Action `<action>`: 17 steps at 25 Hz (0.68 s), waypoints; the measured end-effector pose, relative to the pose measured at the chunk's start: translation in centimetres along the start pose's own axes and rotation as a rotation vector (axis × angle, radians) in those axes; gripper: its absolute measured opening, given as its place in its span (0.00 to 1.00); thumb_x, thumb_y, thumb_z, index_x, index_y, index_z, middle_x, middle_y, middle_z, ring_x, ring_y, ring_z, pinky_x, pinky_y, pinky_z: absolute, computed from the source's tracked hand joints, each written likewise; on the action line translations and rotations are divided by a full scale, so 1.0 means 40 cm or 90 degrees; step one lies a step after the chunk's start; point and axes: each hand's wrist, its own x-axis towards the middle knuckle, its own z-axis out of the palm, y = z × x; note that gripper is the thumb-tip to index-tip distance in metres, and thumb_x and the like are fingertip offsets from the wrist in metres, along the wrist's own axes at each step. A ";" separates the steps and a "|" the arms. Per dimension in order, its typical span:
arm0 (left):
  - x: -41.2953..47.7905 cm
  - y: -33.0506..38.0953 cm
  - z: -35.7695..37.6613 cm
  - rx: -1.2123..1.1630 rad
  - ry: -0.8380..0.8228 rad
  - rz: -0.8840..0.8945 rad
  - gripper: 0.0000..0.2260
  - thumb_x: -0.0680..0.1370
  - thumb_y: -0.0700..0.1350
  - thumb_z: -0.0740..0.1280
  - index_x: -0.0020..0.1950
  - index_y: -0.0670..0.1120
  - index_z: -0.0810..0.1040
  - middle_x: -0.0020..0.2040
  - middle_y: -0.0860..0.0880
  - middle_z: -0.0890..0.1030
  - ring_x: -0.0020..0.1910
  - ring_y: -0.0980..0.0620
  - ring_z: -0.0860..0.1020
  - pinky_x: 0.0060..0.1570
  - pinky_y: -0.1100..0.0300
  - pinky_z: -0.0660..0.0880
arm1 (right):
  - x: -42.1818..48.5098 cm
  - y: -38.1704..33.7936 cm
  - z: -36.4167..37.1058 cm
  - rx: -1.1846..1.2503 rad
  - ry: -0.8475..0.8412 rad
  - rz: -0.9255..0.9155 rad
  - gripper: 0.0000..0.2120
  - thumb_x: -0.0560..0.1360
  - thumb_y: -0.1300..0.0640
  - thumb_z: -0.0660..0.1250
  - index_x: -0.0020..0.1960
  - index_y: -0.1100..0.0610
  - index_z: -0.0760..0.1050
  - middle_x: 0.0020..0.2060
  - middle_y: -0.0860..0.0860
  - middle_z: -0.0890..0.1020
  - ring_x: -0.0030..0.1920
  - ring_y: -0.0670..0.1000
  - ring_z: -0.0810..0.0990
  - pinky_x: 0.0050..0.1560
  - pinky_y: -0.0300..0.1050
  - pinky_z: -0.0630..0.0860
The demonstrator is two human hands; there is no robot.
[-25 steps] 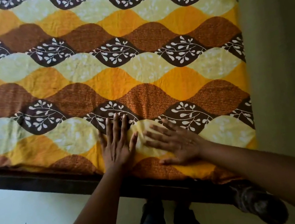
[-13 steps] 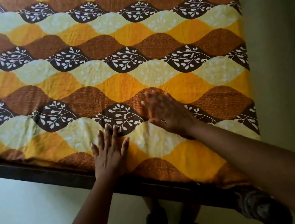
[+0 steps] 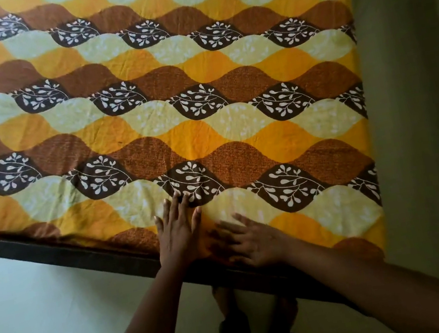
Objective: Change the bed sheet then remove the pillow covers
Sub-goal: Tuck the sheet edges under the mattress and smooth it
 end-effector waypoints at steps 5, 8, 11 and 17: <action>-0.069 0.038 -0.032 -0.100 0.025 -0.035 0.23 0.81 0.55 0.51 0.75 0.50 0.59 0.76 0.48 0.57 0.76 0.49 0.53 0.73 0.46 0.48 | -0.040 -0.046 -0.136 0.235 -0.002 0.127 0.16 0.78 0.54 0.57 0.62 0.58 0.76 0.62 0.56 0.77 0.64 0.56 0.74 0.63 0.53 0.72; -0.130 0.111 -0.056 -0.191 0.015 -0.026 0.21 0.81 0.51 0.57 0.72 0.47 0.64 0.74 0.45 0.62 0.72 0.46 0.61 0.70 0.45 0.58 | -0.081 -0.064 -0.228 0.325 0.092 0.328 0.13 0.77 0.56 0.62 0.61 0.54 0.77 0.59 0.53 0.79 0.60 0.52 0.75 0.60 0.50 0.72; -0.198 0.197 -0.075 -0.253 -0.017 -0.011 0.20 0.80 0.51 0.60 0.71 0.46 0.67 0.72 0.43 0.65 0.69 0.45 0.66 0.67 0.49 0.64 | -0.142 -0.072 -0.310 0.451 0.153 0.490 0.13 0.78 0.56 0.62 0.61 0.55 0.77 0.60 0.52 0.78 0.60 0.51 0.75 0.57 0.42 0.71; -0.274 0.361 -0.120 -0.361 -0.039 -0.010 0.20 0.80 0.51 0.59 0.71 0.45 0.67 0.70 0.42 0.69 0.67 0.44 0.69 0.64 0.51 0.69 | -0.314 -0.074 -0.439 0.567 0.217 0.633 0.17 0.80 0.52 0.59 0.65 0.56 0.73 0.63 0.52 0.76 0.63 0.52 0.74 0.52 0.38 0.69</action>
